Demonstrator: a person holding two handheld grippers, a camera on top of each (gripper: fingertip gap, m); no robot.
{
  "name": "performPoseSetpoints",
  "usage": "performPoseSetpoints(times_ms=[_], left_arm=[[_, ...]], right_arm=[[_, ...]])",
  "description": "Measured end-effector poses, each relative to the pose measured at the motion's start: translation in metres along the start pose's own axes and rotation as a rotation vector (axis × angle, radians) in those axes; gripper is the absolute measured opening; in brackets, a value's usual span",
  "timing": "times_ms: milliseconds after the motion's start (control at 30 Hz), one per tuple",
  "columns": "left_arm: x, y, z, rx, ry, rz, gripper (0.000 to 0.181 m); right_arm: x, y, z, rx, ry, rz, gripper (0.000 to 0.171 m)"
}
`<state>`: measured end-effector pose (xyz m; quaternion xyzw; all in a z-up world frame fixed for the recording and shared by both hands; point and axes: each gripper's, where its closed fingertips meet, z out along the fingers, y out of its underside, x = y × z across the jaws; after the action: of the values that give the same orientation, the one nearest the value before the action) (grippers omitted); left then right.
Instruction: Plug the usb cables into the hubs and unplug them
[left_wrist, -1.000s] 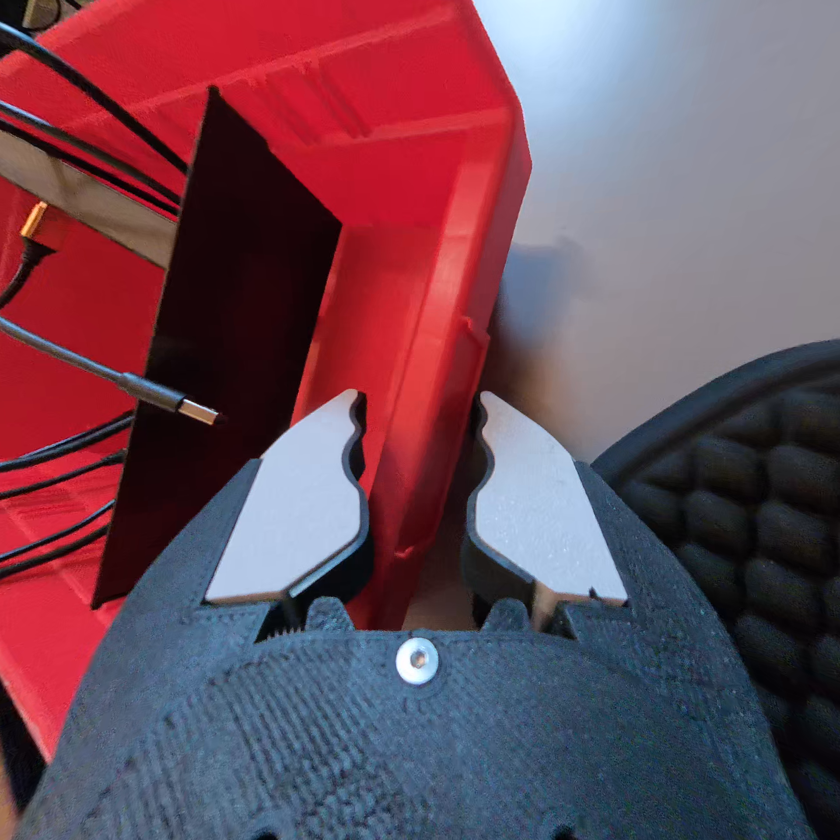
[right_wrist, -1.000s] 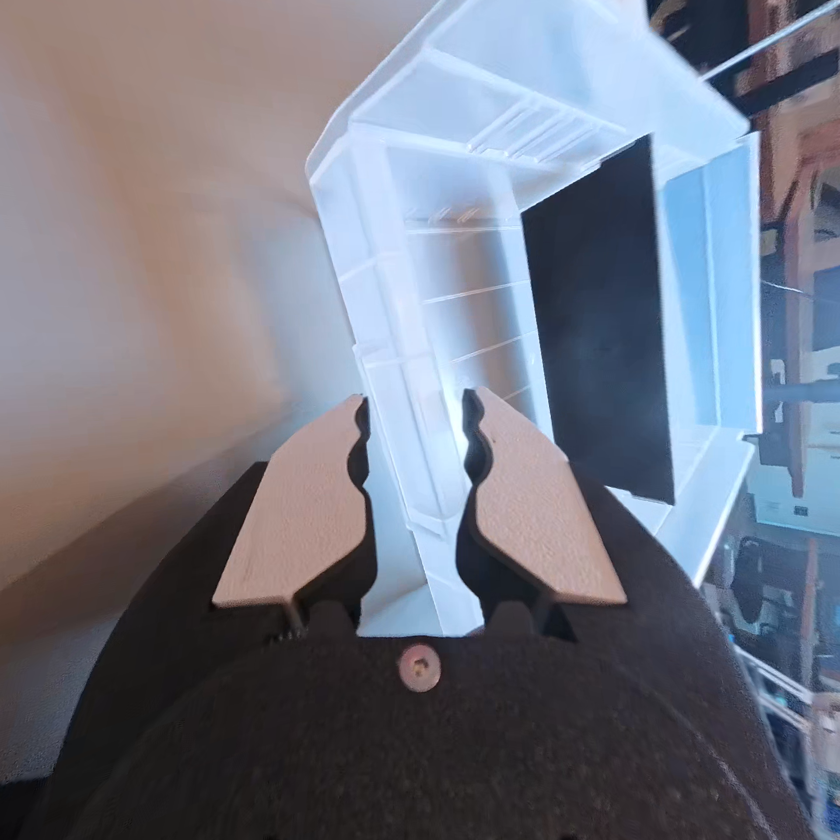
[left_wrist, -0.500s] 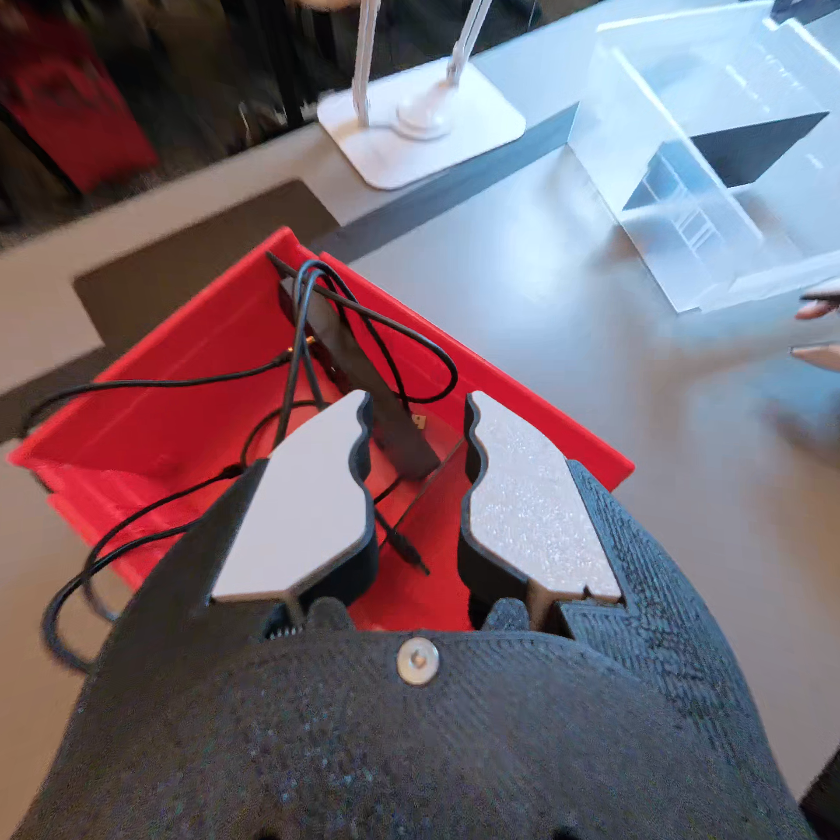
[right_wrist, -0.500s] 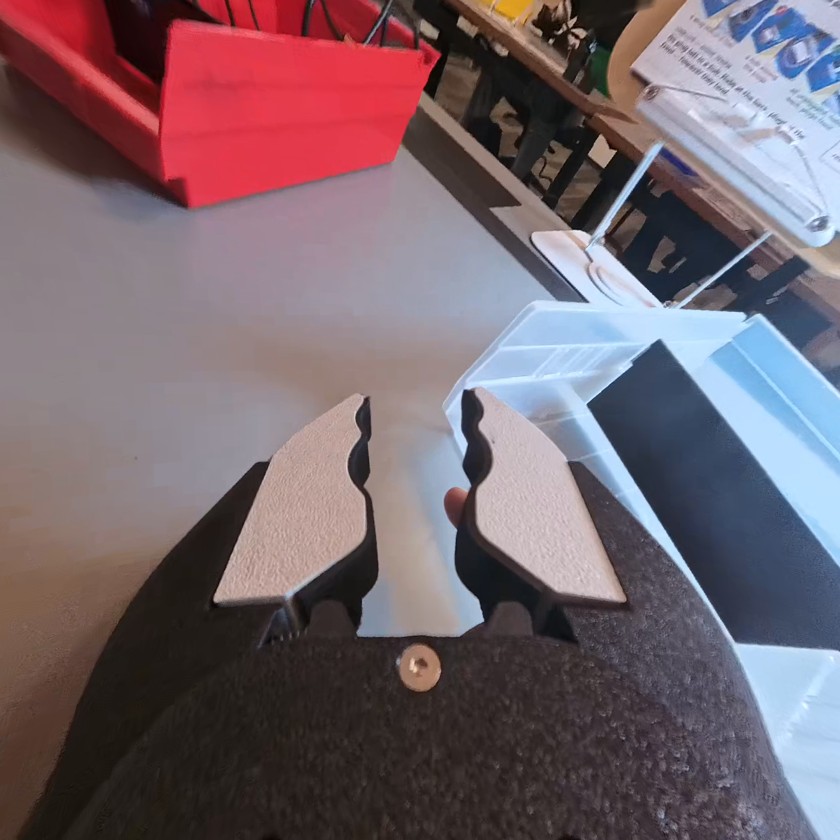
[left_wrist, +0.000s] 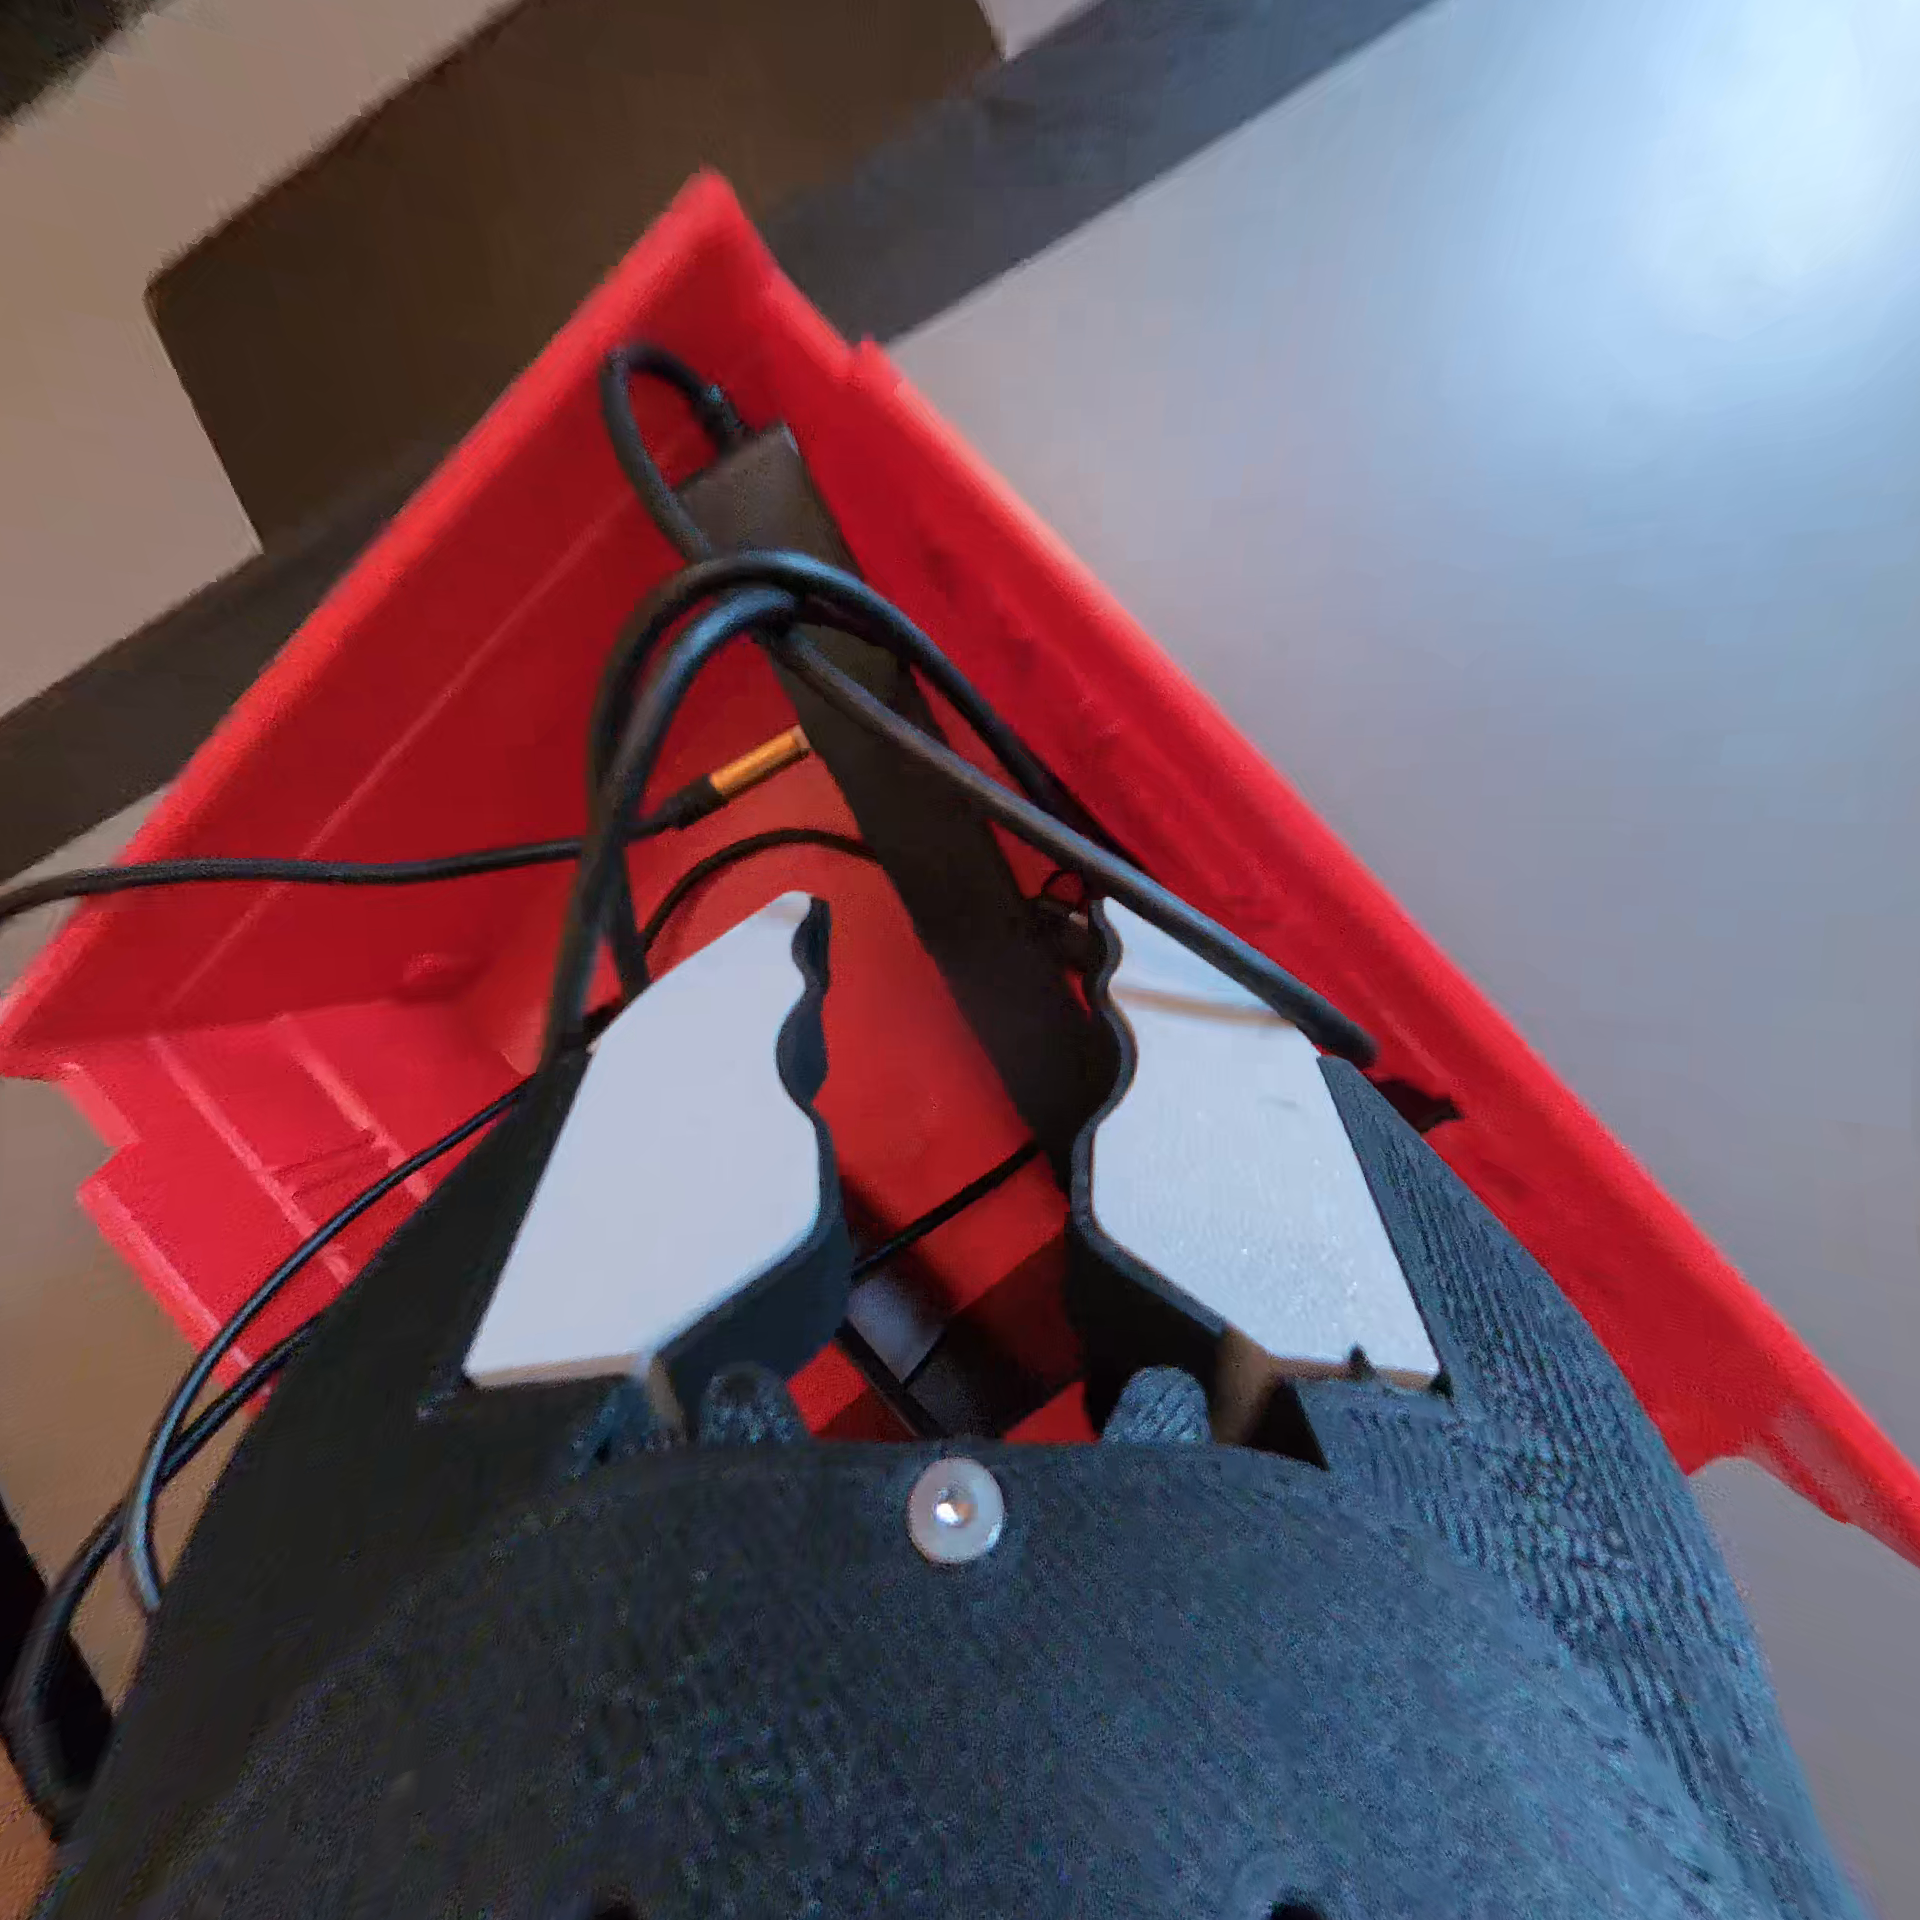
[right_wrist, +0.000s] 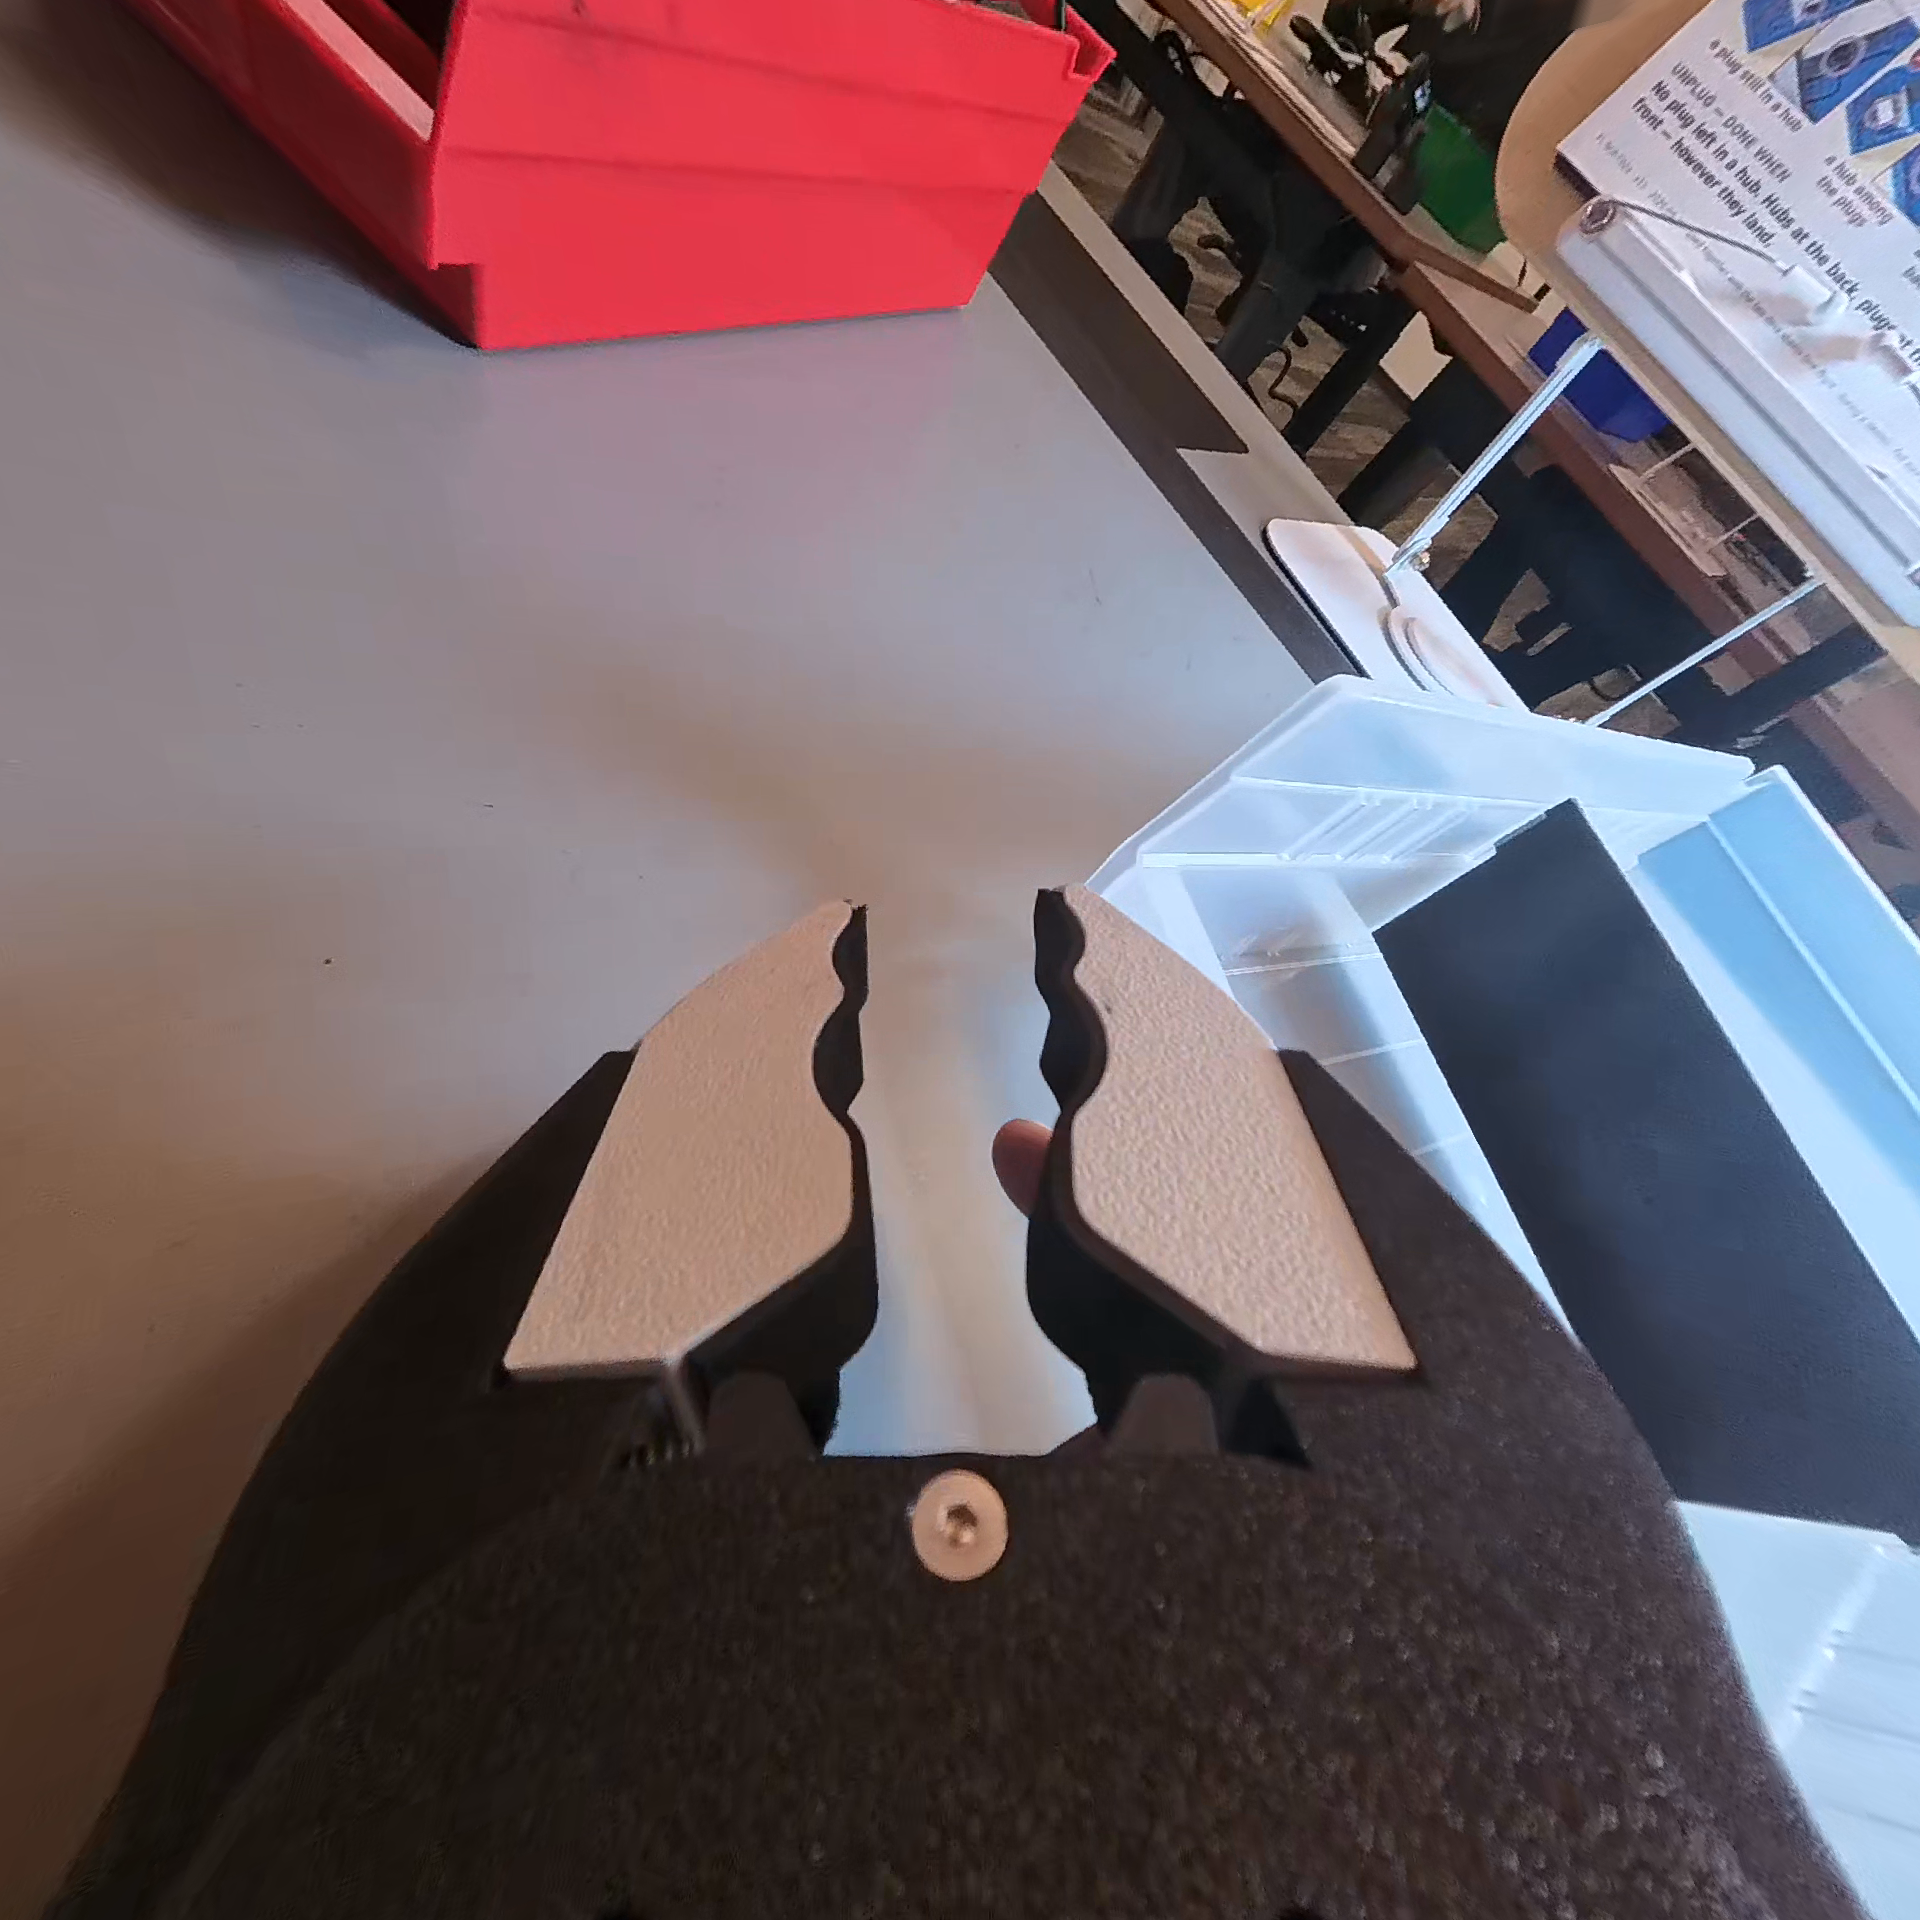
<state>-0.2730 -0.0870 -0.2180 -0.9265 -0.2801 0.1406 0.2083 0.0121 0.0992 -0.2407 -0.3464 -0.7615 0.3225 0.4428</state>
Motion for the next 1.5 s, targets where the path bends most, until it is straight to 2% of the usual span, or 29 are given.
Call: performPoseSetpoints(times_ms=[33,233,367,467,700,800,900,1000,1100,1167,1267,1400,1467,1500], left_arm=[[0.001,0.007,0.007,-0.034,0.002,0.002,0.049],[0.0,0.03,0.036,-0.137,-0.047,0.03,0.039],[-0.009,0.025,0.033,-0.108,-0.097,0.096,0.035],[-0.014,0.015,0.009,-0.015,-0.115,0.125,0.032],[-0.027,-0.021,-0.097,0.284,-0.412,0.332,0.032],[-0.003,-0.036,-0.143,0.427,-0.541,0.47,0.031],[0.042,-0.048,-0.174,0.562,-0.623,0.629,0.031],[0.094,-0.054,-0.183,0.666,-0.675,0.787,0.03],[0.145,-0.052,-0.176,0.755,-0.679,0.93,0.031],[0.177,-0.045,-0.164,0.785,-0.634,1.03,0.029],[0.219,-0.025,-0.139,0.767,-0.52,1.211,0.03],[0.249,-0.003,-0.116,0.701,-0.439,1.418,0.028],[0.257,0.001,-0.111,0.683,-0.428,1.485,0.028],[0.258,0.001,-0.11,0.664,-0.425,1.493,0.03]], right_arm=[[0.0,0.0,-0.001,0.001,0.001,-0.002,0.031],[-0.004,-0.002,-0.001,0.007,-0.013,0.002,0.03],[-0.005,-0.001,-0.001,0.0,-0.004,-0.008,0.029],[-0.002,-0.002,-0.003,0.015,0.008,0.001,0.028],[-0.002,-0.022,-0.004,0.114,-0.037,0.116,0.028],[-0.002,-0.042,-0.007,0.193,-0.081,0.213,0.031],[0.005,-0.076,-0.011,0.286,-0.116,0.315,0.037],[0.015,-0.11,-0.016,0.375,-0.157,0.414,0.049],[0.033,-0.134,-0.026,0.458,-0.154,0.454,0.06],[0.041,-0.135,-0.031,0.443,-0.134,0.376,0.07],[0.049,-0.123,-0.04,0.402,-0.049,0.087,0.084],[0.017,-0.101,-0.043,0.27,-0.054,-0.319,0.082],[0.005,-0.095,-0.035,0.225,0.006,-0.439,0.07],[0.003,-0.094,-0.031,0.22,0.066,-0.495,0.051]])
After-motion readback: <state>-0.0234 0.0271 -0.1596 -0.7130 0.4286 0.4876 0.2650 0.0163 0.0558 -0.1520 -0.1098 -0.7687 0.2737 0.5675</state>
